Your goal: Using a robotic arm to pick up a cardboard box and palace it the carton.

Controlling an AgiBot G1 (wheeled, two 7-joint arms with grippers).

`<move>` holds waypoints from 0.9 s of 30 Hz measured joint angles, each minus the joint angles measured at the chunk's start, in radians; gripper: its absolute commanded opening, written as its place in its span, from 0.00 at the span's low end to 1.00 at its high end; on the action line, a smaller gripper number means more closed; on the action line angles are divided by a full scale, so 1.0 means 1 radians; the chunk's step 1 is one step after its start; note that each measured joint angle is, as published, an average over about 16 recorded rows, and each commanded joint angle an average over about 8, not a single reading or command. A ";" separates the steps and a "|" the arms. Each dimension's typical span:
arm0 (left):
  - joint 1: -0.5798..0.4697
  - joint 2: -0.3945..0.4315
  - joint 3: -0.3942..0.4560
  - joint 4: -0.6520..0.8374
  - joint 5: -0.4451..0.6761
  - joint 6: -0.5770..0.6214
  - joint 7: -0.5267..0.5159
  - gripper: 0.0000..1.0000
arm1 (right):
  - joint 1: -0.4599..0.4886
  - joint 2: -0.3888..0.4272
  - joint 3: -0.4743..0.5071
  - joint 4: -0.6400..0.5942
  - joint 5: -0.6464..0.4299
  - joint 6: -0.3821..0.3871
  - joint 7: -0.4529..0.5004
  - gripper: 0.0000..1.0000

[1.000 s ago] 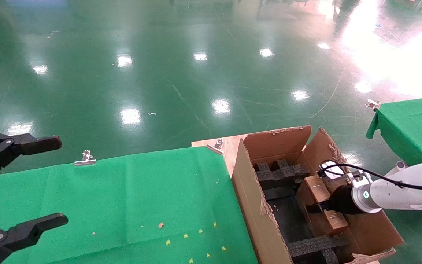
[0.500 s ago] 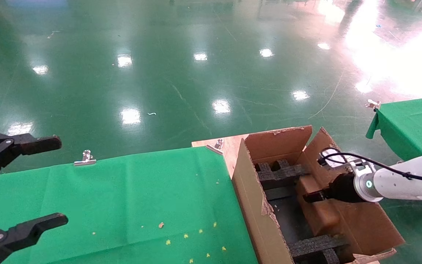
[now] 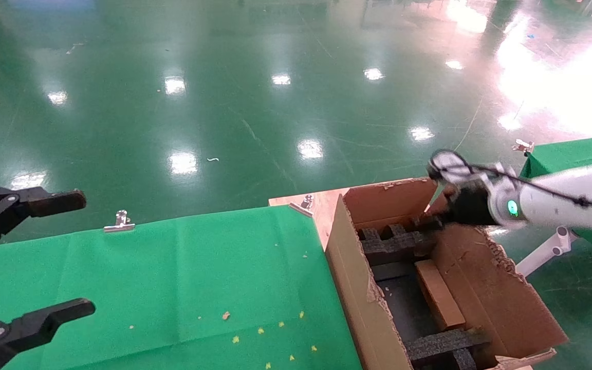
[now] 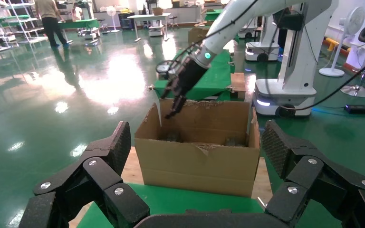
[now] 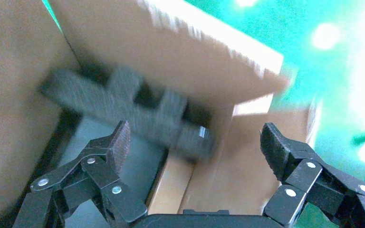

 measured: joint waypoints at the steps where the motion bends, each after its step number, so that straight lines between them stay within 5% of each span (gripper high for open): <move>1: 0.000 0.000 0.000 0.000 0.000 0.000 0.000 1.00 | 0.014 0.000 0.004 0.016 -0.006 0.002 -0.012 1.00; 19: 0.000 0.000 0.000 0.000 0.000 0.000 0.000 1.00 | 0.122 -0.013 0.146 0.229 0.129 -0.013 -0.355 1.00; 27: 0.000 0.000 0.000 0.000 -0.001 0.000 0.000 1.00 | 0.125 -0.023 0.178 0.245 0.176 -0.031 -0.425 1.00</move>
